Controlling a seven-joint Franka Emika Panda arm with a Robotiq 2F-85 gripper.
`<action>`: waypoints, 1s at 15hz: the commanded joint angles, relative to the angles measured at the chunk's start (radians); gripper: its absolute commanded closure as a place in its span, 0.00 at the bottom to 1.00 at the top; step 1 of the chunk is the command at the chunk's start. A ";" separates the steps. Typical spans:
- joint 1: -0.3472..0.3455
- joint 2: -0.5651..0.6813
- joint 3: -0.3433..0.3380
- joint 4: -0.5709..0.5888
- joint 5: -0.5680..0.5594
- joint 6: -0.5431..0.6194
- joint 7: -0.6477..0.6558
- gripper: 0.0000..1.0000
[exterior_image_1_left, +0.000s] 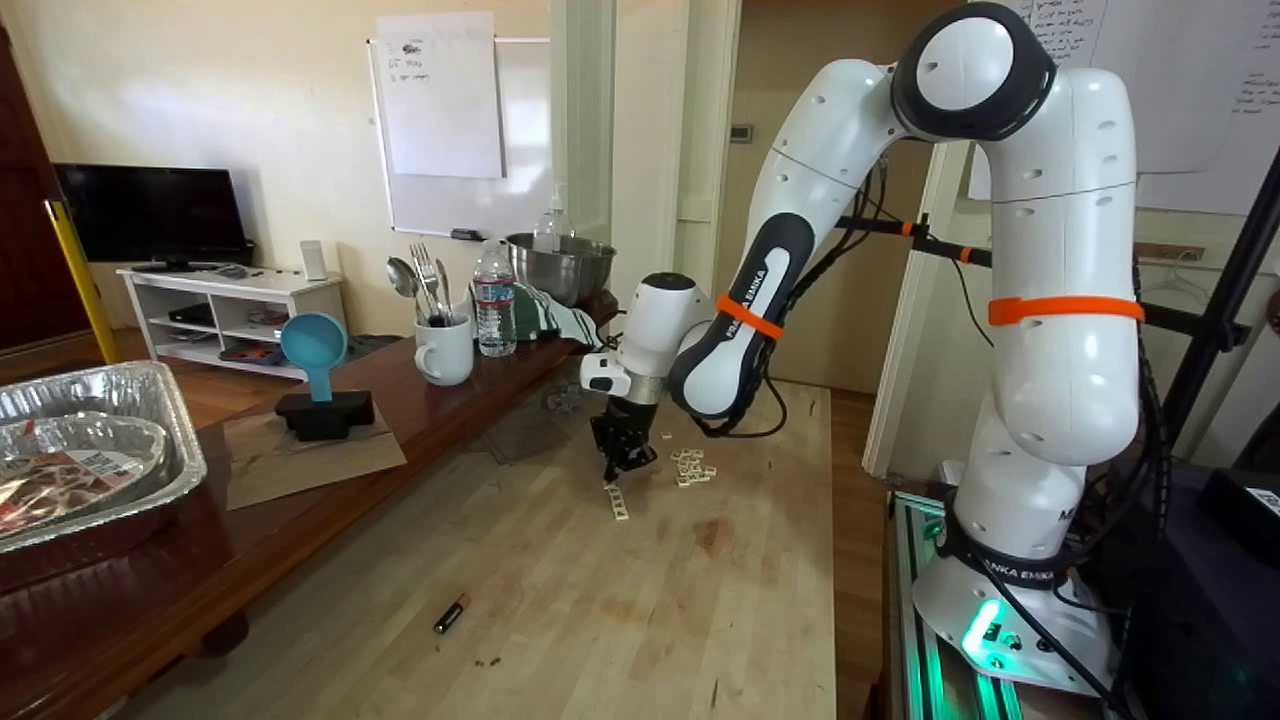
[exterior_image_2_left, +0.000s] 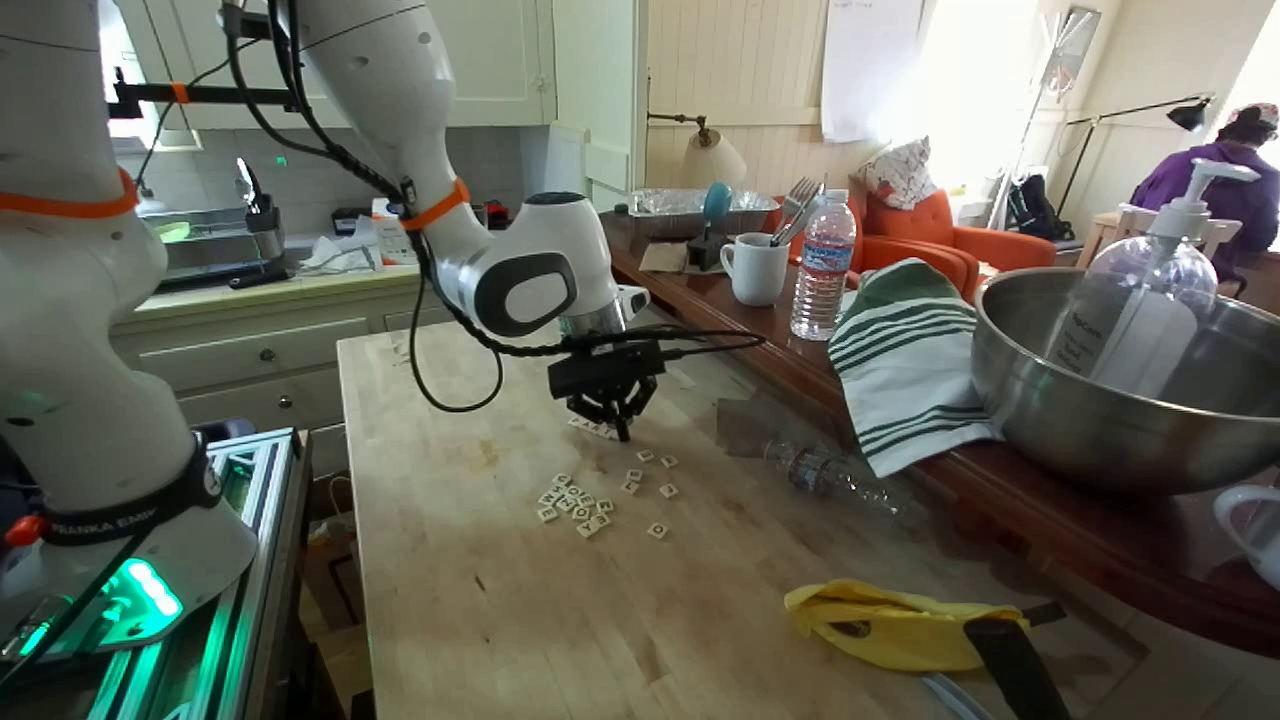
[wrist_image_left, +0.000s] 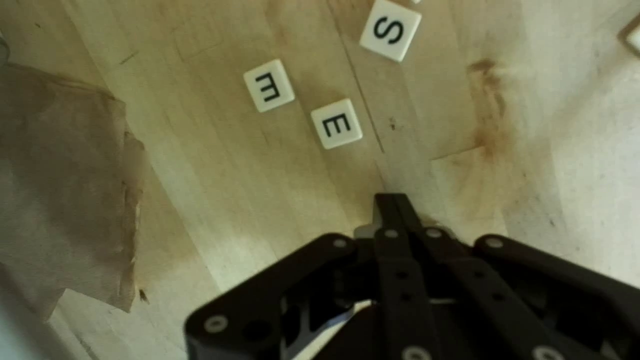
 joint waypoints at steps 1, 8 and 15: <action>0.013 0.005 -0.020 -0.028 -0.002 0.002 -0.005 1.00; 0.011 0.003 -0.016 -0.028 0.012 0.000 0.003 1.00; 0.005 -0.018 -0.010 -0.035 0.030 0.006 0.005 1.00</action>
